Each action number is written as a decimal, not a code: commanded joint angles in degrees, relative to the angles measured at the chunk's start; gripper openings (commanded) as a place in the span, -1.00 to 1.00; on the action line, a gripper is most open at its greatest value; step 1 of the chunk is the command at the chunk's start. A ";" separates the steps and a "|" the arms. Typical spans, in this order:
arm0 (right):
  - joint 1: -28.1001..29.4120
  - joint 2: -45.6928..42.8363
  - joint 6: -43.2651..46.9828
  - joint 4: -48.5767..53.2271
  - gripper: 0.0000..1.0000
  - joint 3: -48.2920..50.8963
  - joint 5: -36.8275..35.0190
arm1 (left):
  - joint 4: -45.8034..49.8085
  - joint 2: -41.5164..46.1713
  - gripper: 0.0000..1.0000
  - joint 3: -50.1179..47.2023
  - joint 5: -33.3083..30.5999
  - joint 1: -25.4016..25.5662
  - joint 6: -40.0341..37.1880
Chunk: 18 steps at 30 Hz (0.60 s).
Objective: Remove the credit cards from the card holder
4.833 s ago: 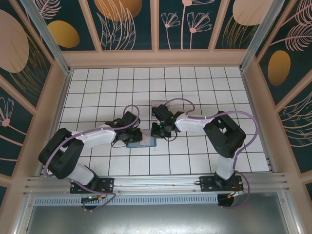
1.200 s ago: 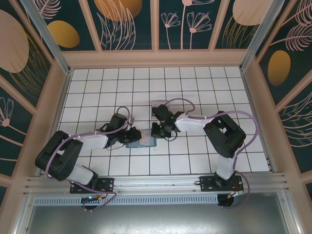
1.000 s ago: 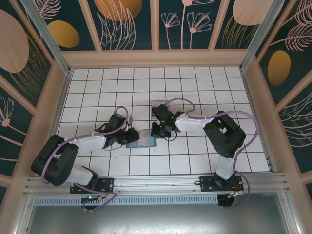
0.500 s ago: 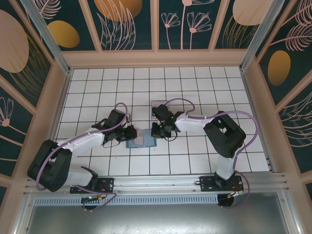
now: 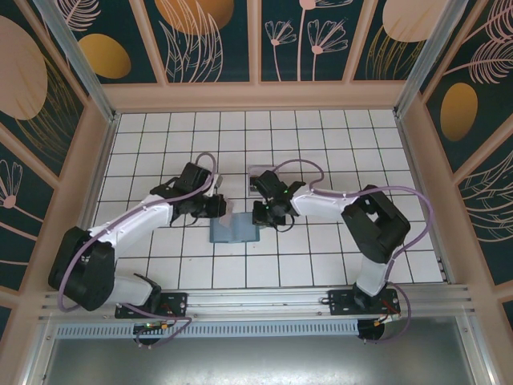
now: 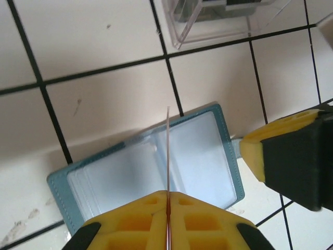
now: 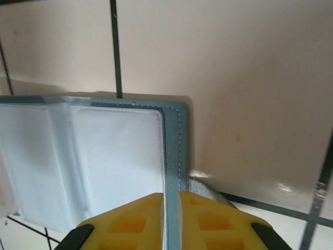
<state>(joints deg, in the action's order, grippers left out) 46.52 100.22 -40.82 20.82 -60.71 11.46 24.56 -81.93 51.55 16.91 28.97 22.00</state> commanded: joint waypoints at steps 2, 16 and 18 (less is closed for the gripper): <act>-1.89 -5.05 1.51 3.18 -0.68 -1.27 -3.34 | 4.06 -4.58 -0.79 6.26 0.78 -0.23 -9.01; -9.29 -12.05 5.78 6.19 -0.67 0.60 -4.34 | 17.16 -22.71 -0.84 36.28 -9.86 -0.11 -32.34; -10.08 -12.59 6.23 6.59 -0.67 0.63 -4.52 | 18.13 -24.33 -0.84 39.69 -9.42 -0.07 -36.31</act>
<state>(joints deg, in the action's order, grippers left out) 37.34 89.69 -36.45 24.97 -60.69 8.40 38.65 -104.62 86.80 9.32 28.97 -5.32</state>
